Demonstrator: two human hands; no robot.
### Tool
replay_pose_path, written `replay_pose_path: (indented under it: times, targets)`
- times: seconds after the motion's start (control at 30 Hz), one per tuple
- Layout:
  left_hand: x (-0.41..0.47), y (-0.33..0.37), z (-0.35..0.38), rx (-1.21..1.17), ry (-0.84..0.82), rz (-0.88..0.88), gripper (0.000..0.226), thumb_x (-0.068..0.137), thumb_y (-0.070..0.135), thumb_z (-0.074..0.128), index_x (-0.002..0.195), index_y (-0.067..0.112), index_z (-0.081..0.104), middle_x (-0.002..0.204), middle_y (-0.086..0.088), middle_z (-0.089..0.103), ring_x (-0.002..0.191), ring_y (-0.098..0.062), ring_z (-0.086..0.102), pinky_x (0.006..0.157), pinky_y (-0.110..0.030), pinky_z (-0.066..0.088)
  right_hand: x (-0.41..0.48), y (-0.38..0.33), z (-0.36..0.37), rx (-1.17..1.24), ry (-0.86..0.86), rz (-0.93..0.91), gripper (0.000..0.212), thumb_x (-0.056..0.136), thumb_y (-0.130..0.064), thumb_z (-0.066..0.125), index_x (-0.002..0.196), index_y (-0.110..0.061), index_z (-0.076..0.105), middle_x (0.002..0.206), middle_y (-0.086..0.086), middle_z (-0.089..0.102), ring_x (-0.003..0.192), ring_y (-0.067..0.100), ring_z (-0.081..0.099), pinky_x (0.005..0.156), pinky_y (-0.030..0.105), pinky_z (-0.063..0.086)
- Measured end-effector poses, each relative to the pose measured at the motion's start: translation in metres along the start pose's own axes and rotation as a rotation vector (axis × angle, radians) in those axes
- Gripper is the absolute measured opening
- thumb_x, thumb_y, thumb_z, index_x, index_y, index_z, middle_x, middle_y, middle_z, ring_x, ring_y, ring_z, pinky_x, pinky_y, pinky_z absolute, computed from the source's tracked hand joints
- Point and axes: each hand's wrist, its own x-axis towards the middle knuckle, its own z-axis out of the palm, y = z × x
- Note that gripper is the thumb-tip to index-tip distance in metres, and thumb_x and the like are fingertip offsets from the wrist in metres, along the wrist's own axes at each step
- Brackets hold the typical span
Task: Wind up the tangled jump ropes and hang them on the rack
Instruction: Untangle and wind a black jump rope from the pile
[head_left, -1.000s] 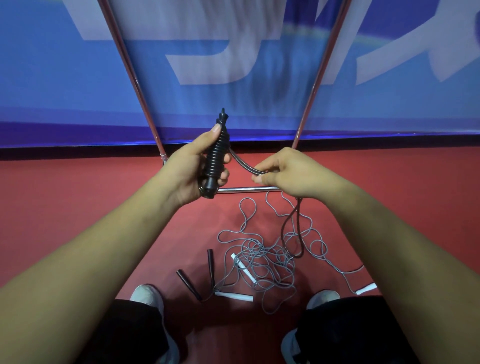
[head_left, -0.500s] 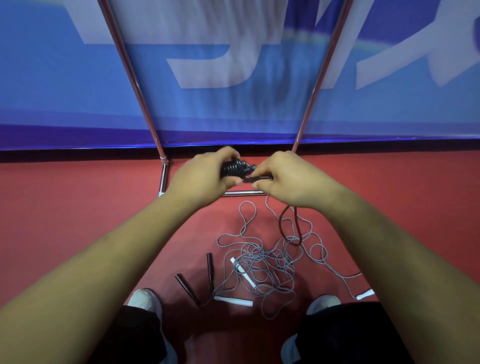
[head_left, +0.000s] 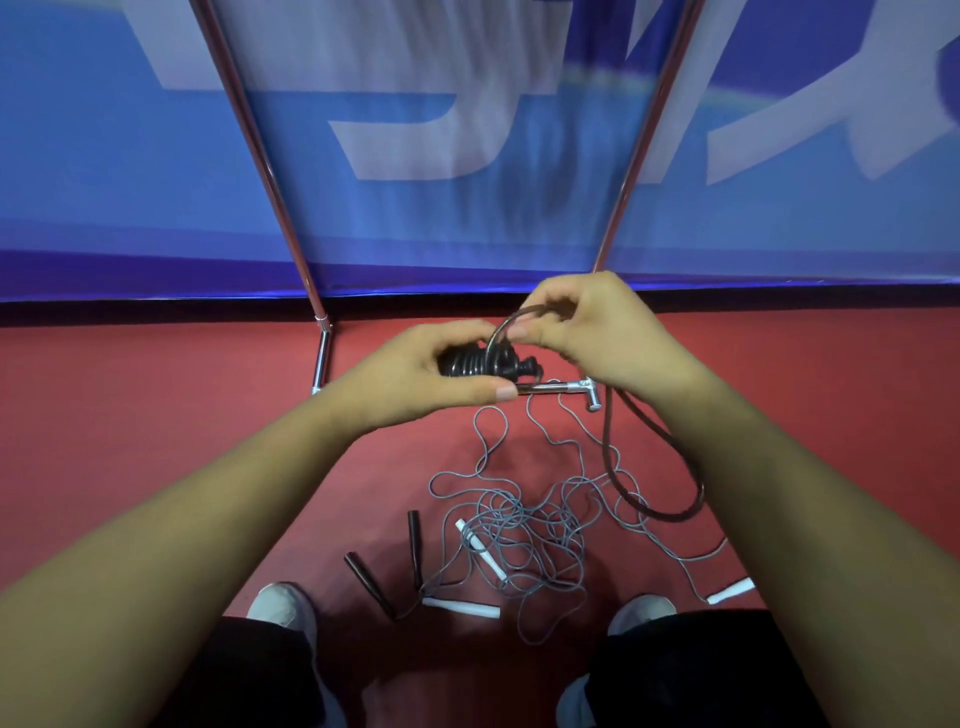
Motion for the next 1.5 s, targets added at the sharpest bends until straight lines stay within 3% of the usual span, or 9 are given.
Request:
replay_pose_path:
  times: [0.17, 0.3, 0.6, 0.77, 0.93, 1.13, 1.3, 1.4, 1.5]
  targets:
    - [0.0, 0.003, 0.002, -0.293, 0.114, 0.018, 0.034, 0.085, 0.04, 0.064, 0.11, 0.018, 0.063, 0.075, 0.001, 0.062, 0.06, -0.022, 0.051, 0.052, -0.027, 0.042, -0.001, 0.005, 0.003, 0.264, -0.088, 0.075, 0.032, 0.095, -0.019, 0.066, 0.063, -0.026, 0.069, 0.054, -0.003, 0.043, 0.052, 0.017, 0.032, 0.05, 0.026, 0.029]
    - [0.003, 0.004, 0.005, -0.553, 0.223, -0.036, 0.034, 0.094, 0.038, 0.049, 0.108, 0.008, 0.054, 0.065, -0.007, 0.054, 0.047, -0.022, 0.045, 0.046, -0.024, 0.04, 0.001, 0.005, 0.006, 0.406, -0.115, 0.109, 0.006, 0.098, -0.013, 0.06, 0.095, -0.018, 0.062, 0.055, -0.003, 0.039, 0.047, 0.013, 0.028, 0.048, 0.024, 0.027]
    - [0.009, 0.0, 0.005, -0.755, 0.411, -0.159, 0.039, 0.097, 0.045, 0.056, 0.121, 0.015, 0.048, 0.072, -0.007, 0.054, 0.052, -0.021, 0.047, 0.044, -0.026, 0.041, 0.001, 0.012, 0.007, -0.011, -0.165, 0.019, 0.016, 0.1, -0.011, 0.055, 0.11, -0.011, 0.067, 0.052, -0.011, 0.043, 0.045, 0.003, 0.039, 0.049, 0.023, 0.042]
    - [0.009, 0.005, 0.002, -0.932, 0.22, -0.178, 0.035, 0.096, 0.054, 0.045, 0.121, 0.033, 0.057, 0.07, -0.005, 0.049, 0.048, -0.02, 0.044, 0.048, -0.025, 0.039, 0.0, 0.01, 0.006, 0.001, -0.226, 0.06, 0.014, 0.1, -0.013, 0.056, 0.105, -0.018, 0.068, 0.058, 0.002, 0.043, 0.045, 0.01, 0.043, 0.048, 0.033, 0.054]
    - [0.008, 0.005, 0.0, -1.127, 0.133, -0.174, 0.038, 0.094, 0.055, 0.043, 0.104, 0.023, 0.06, 0.069, -0.004, 0.048, 0.047, -0.019, 0.044, 0.05, -0.025, 0.037, 0.0, 0.008, 0.006, -0.045, -0.218, 0.062, 0.013, 0.099, -0.017, 0.058, 0.104, -0.024, 0.069, 0.059, 0.009, 0.043, 0.047, 0.019, 0.045, 0.049, 0.036, 0.051]
    - [0.012, -0.004, -0.006, -0.817, 0.293, -0.209, 0.021, 0.095, 0.033, 0.061, 0.104, 0.017, 0.05, 0.074, -0.007, 0.055, 0.051, -0.022, 0.048, 0.049, -0.026, 0.042, -0.002, 0.007, 0.006, -0.157, -0.246, 0.059, 0.015, 0.1, -0.017, 0.056, 0.11, -0.014, 0.067, 0.06, 0.003, 0.047, 0.049, 0.016, 0.047, 0.05, 0.035, 0.047]
    - [0.012, -0.008, -0.017, -0.413, 0.5, -0.316, 0.028, 0.091, 0.029, 0.07, 0.116, 0.022, 0.057, 0.072, -0.003, 0.065, 0.051, -0.022, 0.053, 0.052, -0.027, 0.035, -0.005, 0.001, 0.004, -0.277, -0.274, 0.052, 0.013, 0.101, -0.021, 0.054, 0.098, -0.018, 0.066, 0.062, -0.004, 0.048, 0.043, 0.005, 0.045, 0.046, 0.014, 0.037]
    - [0.012, -0.014, -0.02, -0.216, 0.508, -0.366, 0.031, 0.09, 0.027, 0.073, 0.116, 0.022, 0.058, 0.076, -0.005, 0.065, 0.049, -0.017, 0.051, 0.046, -0.024, 0.032, -0.004, -0.005, 0.007, -0.372, -0.298, -0.007, 0.017, 0.1, -0.024, 0.055, 0.086, -0.024, 0.064, 0.068, -0.001, 0.055, 0.057, 0.008, 0.046, 0.058, 0.027, 0.038]
    - [0.014, -0.019, -0.017, -0.076, 0.493, -0.366, 0.03, 0.087, 0.019, 0.077, 0.112, 0.018, 0.06, 0.082, -0.005, 0.066, 0.056, -0.015, 0.053, 0.057, -0.029, 0.044, -0.004, -0.008, 0.014, -0.461, -0.357, -0.036, 0.025, 0.099, -0.023, 0.053, 0.08, -0.009, 0.061, 0.073, 0.01, 0.057, 0.068, 0.025, 0.05, 0.067, 0.038, 0.042]
